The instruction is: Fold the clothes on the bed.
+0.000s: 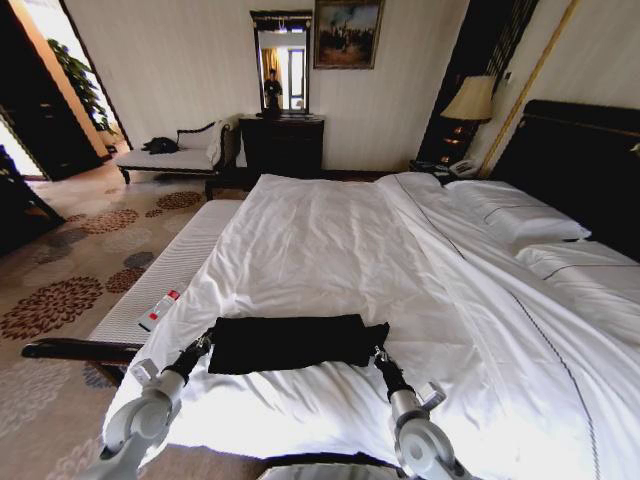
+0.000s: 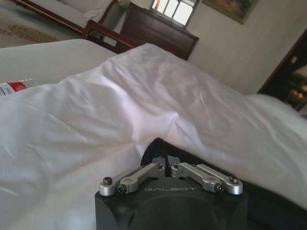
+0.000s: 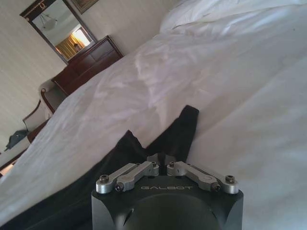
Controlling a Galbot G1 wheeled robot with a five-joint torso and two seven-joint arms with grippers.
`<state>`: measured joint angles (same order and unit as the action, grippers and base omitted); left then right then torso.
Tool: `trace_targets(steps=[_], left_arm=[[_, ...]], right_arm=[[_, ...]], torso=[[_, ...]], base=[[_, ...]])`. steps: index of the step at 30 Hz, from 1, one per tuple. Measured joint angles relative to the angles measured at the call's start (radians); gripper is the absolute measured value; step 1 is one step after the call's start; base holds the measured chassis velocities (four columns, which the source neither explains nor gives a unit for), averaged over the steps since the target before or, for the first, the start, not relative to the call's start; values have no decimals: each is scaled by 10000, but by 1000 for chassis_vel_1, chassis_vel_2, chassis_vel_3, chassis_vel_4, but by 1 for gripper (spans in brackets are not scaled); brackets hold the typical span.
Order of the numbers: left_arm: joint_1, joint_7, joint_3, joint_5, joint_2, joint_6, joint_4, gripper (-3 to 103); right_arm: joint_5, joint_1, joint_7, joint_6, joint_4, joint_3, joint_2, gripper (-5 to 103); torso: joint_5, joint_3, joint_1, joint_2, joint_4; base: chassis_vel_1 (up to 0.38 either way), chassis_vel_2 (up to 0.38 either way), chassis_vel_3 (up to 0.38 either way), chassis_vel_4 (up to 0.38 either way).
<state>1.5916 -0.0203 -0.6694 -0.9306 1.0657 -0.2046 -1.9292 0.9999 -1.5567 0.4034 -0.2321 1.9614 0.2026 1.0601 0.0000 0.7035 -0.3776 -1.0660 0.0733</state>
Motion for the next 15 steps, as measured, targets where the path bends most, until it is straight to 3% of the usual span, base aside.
trace_targets(steps=[3, 4, 6, 9, 15], left_arm=[[221, -83, 91, 541, -9, 189, -71, -2], [371, -131, 80, 745, -12, 256, -203, 3], [424, -148, 56, 790, -14, 272, -265, 3], [619, -220, -305, 820, -36, 294, -688, 20], [856, -300, -1189, 389, 38, 270, -1539, 36]], right_arm=[[-260, 28, -14, -6, -110, -64, 130, 2], [-433, 25, -50, -40, -122, -73, 213, 4], [-487, 12, -77, -62, -106, -65, 247, 4], [-593, -331, -159, -203, 448, 213, 550, 20], [-622, -1178, -174, -400, 1560, 824, 1232, 36]], torso=[[0, 0, 0, 0, -1], [0, 0, 0, 0, -1], [0, 0, 0, 0, -1], [0, 1, 0, 0, -2], [-2, 0, 1, 0, -1]], base=[[0, 0, 0, 0], [0, 0, 0, 0], [0, 0, 0, 0], [0, 0, 0, 0], [0, 0, 0, 0]])
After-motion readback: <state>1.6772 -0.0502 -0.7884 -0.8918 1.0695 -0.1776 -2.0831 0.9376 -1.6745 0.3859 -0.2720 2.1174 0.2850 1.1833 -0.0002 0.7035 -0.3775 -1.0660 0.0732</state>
